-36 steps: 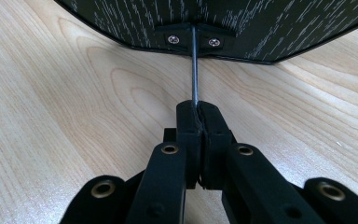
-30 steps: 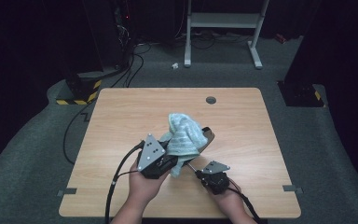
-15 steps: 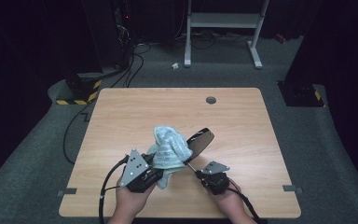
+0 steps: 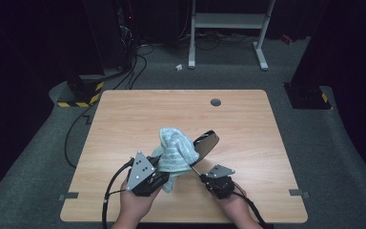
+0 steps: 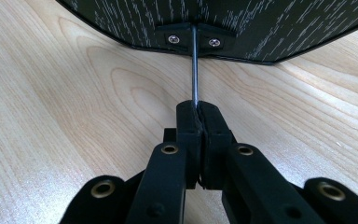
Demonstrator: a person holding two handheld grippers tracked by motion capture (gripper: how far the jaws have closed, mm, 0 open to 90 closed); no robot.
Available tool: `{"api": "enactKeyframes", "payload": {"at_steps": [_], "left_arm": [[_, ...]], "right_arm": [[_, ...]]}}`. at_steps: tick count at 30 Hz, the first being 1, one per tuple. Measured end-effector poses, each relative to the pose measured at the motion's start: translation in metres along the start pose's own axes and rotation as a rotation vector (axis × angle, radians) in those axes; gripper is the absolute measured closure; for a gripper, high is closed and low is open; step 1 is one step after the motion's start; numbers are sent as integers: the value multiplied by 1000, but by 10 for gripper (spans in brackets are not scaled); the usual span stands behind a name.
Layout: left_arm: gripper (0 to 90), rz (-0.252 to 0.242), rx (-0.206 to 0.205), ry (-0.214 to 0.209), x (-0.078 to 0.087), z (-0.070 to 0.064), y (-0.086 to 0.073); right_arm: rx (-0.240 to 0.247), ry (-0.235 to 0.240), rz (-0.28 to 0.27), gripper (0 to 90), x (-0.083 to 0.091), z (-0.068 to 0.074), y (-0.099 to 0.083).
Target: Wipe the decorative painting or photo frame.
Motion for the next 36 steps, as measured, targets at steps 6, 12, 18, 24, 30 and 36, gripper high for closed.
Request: {"api": "enactKeyframes", "payload": {"at_steps": [6, 12, 18, 24, 30, 36], "left_arm": [[702, 11, 14, 11, 12, 4, -11], [702, 38, 25, 23, 17, 7, -29], [702, 58, 53, 35, 19, 12, -48], [702, 102, 32, 63, 17, 13, -65], [702, 133, 29, 71, 15, 12, -74], [700, 84, 28, 73, 20, 11, -56]], "right_arm": [[8, 5, 1, 874, 0, 0, 0], [-1, 12, 1, 874, 0, -2, 0], [-2, 8, 2, 874, 0, -1, 0], [-1, 8, 3, 874, 0, -1, 0], [-2, 8, 1, 873, 0, -1, 0], [-1, 5, 4, 873, 1, -1, 0]]}}
Point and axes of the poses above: each handheld gripper's, and its own axes: x roughly backward along the jaws, y roughly out of its top, z roughly to its left, the point moved 5 cm from there along -x, roughly forward along the jaws, and after that the axes turned 7 degrees about -z, right-handed, at the moved point
